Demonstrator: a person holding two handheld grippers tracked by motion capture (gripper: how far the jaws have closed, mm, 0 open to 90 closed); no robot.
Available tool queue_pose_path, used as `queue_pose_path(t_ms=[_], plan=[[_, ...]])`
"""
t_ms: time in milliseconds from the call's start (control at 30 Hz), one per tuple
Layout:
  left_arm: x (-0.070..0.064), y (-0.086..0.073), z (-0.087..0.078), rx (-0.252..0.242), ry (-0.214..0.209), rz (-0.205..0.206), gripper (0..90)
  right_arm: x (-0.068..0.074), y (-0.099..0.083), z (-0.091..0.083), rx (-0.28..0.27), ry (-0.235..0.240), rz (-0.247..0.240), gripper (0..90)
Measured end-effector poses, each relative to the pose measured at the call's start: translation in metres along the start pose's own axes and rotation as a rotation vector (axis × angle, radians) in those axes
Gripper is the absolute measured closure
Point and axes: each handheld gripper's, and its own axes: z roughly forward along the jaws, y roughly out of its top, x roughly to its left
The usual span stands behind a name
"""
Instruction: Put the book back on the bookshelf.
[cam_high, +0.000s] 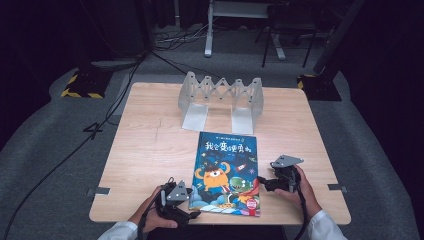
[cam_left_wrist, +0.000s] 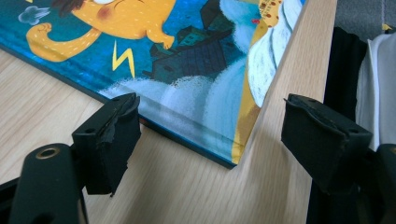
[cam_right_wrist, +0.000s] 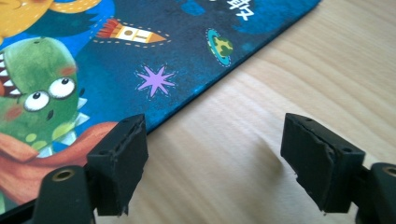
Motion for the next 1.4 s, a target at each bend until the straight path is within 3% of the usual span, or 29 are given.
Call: queue_pose_path(t_ms=[133,400,500,567,667,767,867,933,967,1200,1267,1400], plan=[[-0.005,0.006,0.007,0.005,0.012,0.019,19.8,-0.005,-0.002,-0.002,-0.001,-0.024,0.014,28.3],[-0.004,0.003,0.002,0.017,-0.008,0.036,19.8,-0.005,-0.012,-0.014,0.024,0.022,0.003,27.4],[0.003,-0.005,-0.008,0.021,0.028,-0.001,19.7,0.000,-0.017,-0.023,0.057,0.041,-0.025,27.2],[0.006,-0.008,-0.011,0.027,0.048,-0.004,19.7,0.001,-0.018,-0.025,0.064,0.049,-0.026,27.2],[0.016,-0.018,-0.018,0.019,0.078,-0.007,18.5,0.007,-0.022,-0.033,0.122,0.110,-0.039,24.7],[0.027,-0.019,-0.021,0.022,0.110,-0.035,16.0,0.018,-0.022,-0.041,0.205,0.139,-0.091,24.4],[0.030,-0.016,-0.018,0.021,0.123,-0.046,15.4,0.025,-0.021,-0.045,0.245,0.154,-0.111,24.8],[0.030,-0.012,-0.014,0.021,0.127,-0.051,15.3,0.031,-0.020,-0.048,0.283,0.166,-0.137,30.8],[0.030,-0.008,-0.010,0.020,0.123,-0.046,15.3,0.037,-0.018,-0.052,0.313,0.183,-0.167,40.0],[0.023,0.001,-0.001,0.023,0.120,-0.043,15.1,0.051,-0.013,-0.057,0.417,0.196,-0.207,47.1],[0.018,0.003,0.002,0.021,0.114,-0.039,15.2,0.055,-0.009,-0.057,0.468,0.202,-0.235,53.8],[0.014,0.006,0.006,0.022,0.103,-0.027,14.9,0.059,-0.006,-0.057,0.510,0.207,-0.246,63.7]])
